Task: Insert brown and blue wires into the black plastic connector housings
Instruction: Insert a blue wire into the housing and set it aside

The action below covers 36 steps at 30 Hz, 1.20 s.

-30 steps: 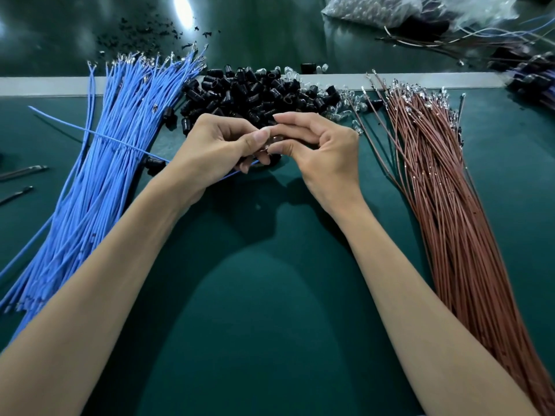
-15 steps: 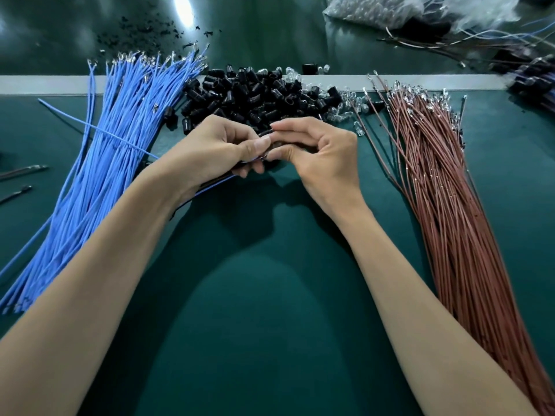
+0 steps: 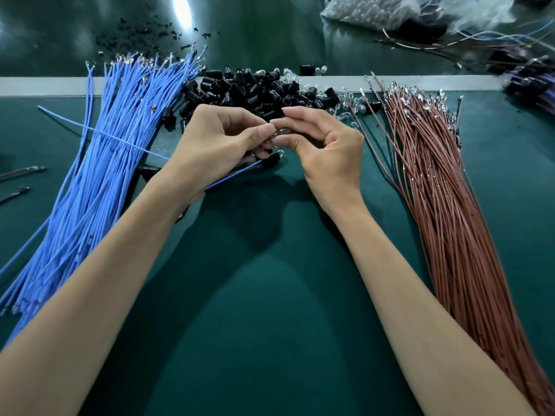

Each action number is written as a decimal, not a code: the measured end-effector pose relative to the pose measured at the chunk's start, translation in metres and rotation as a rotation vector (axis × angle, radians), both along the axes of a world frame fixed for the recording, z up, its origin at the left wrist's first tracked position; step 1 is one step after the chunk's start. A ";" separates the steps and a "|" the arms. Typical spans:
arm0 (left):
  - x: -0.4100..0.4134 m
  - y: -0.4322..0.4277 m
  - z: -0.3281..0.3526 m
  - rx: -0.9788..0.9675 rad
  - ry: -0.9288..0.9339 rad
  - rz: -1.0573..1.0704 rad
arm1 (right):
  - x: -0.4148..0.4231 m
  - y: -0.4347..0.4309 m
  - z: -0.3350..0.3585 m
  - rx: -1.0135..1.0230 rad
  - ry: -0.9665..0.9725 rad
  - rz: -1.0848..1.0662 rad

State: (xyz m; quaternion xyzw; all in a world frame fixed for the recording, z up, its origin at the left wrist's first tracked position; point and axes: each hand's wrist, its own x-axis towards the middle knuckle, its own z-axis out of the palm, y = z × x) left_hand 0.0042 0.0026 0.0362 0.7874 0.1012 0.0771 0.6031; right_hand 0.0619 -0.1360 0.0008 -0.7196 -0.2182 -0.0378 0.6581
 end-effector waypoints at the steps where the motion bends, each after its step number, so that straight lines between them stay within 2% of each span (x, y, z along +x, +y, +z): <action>1: 0.000 0.001 0.000 0.001 0.000 0.000 | 0.000 0.000 0.000 0.001 0.001 0.003; 17: 0.002 0.008 -0.001 0.096 0.062 -0.031 | 0.000 0.000 -0.003 0.007 0.039 0.123; 23: -0.001 0.006 -0.003 -0.080 0.090 -0.042 | 0.001 -0.001 -0.005 0.044 0.051 0.124; 27: 0.000 0.007 -0.002 -0.042 0.091 -0.044 | 0.001 0.000 -0.006 0.054 0.013 0.123; 33: 0.000 0.010 0.000 -0.038 0.102 -0.063 | 0.002 0.000 -0.005 -0.016 -0.153 0.101; 36: -0.002 0.014 0.002 -0.044 0.124 -0.088 | 0.000 0.000 -0.003 -0.038 -0.146 0.120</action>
